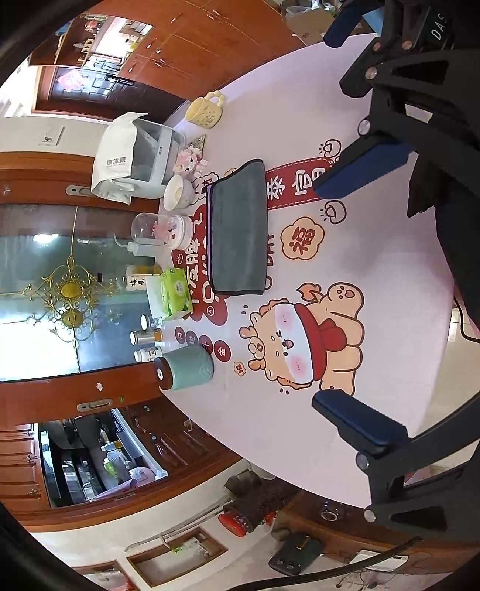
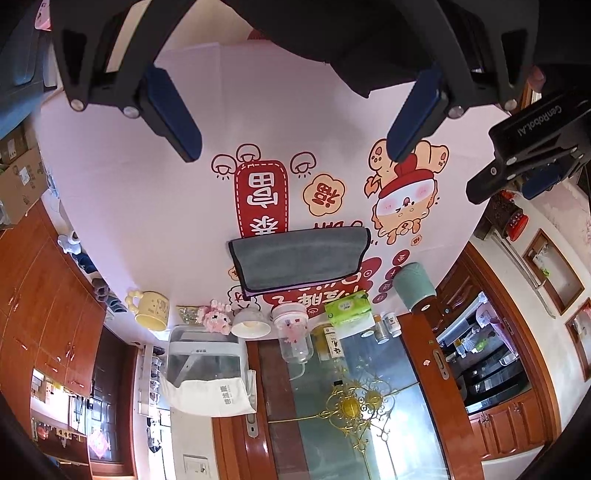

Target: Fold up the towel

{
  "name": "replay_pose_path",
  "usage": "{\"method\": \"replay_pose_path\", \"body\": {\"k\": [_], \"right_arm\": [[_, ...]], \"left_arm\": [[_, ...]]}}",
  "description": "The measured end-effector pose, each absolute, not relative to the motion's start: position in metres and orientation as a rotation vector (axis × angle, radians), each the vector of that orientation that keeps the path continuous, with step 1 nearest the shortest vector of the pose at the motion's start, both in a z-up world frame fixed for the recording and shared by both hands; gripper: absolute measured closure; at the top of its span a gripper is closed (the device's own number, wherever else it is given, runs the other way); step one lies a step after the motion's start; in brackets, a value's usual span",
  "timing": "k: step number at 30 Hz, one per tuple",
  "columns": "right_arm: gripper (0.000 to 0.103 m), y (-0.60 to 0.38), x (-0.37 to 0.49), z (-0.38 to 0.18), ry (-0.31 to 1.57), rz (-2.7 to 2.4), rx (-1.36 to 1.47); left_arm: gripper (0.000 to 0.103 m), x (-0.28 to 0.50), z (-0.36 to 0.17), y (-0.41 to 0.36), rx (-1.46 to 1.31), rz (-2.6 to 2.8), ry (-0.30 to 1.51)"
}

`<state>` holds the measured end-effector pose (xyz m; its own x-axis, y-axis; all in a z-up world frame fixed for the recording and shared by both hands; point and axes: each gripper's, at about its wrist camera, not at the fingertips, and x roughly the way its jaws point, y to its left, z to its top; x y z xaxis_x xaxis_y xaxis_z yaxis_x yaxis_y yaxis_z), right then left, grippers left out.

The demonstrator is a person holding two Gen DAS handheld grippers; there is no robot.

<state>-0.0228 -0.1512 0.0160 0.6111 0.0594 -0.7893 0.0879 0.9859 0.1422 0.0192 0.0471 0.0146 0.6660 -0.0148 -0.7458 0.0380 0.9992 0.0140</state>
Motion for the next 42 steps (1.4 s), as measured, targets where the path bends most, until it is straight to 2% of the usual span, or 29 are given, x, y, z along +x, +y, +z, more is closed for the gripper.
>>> {"method": "replay_pose_path", "body": {"k": [42], "right_arm": [[0.002, -0.1446, -0.0283, 0.0062, 0.981, -0.061, 0.186]], "left_arm": [[0.000, 0.0199, 0.0088, 0.0495, 0.078, -0.158, 0.873]]}}
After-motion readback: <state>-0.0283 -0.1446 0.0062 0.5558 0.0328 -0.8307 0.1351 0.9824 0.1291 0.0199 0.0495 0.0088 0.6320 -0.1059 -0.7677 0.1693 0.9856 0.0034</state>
